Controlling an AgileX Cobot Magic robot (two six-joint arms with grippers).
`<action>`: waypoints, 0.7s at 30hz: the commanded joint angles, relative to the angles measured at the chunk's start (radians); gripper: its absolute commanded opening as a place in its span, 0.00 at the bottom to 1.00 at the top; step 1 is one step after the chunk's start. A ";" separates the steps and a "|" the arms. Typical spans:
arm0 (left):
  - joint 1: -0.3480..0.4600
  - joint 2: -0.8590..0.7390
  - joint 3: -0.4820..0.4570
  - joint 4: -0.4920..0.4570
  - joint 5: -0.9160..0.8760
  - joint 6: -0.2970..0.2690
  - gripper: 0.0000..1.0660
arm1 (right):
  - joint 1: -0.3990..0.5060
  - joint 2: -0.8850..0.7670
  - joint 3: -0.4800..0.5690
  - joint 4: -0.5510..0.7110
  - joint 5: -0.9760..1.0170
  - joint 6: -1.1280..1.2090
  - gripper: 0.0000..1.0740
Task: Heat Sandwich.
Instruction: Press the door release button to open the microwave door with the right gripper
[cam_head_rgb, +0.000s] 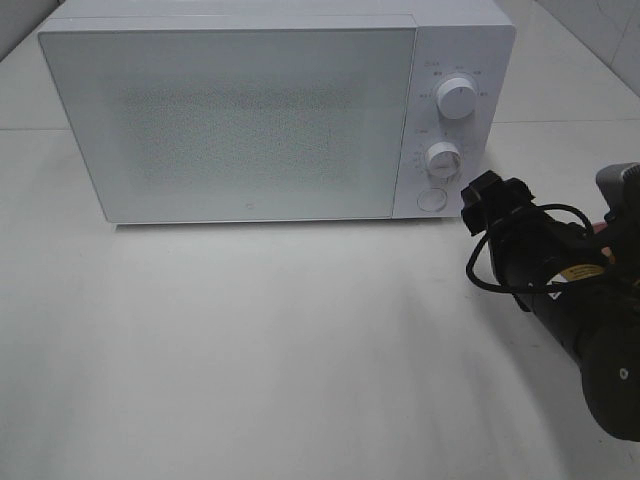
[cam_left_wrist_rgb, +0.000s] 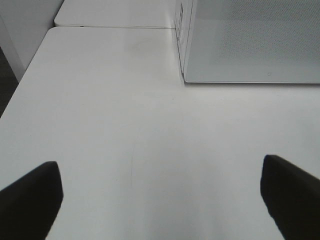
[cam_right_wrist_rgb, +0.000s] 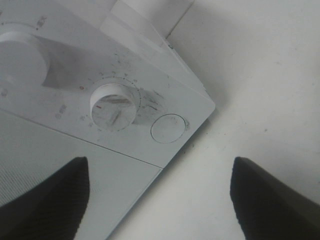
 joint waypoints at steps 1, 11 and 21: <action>0.000 -0.024 0.003 0.001 -0.003 -0.001 0.95 | 0.003 0.000 -0.001 -0.005 -0.010 0.193 0.71; 0.000 -0.024 0.003 0.001 -0.003 -0.001 0.95 | 0.003 0.000 -0.001 -0.002 -0.010 0.525 0.62; 0.000 -0.024 0.003 0.001 -0.003 -0.001 0.95 | 0.003 0.000 -0.001 -0.004 -0.014 0.593 0.06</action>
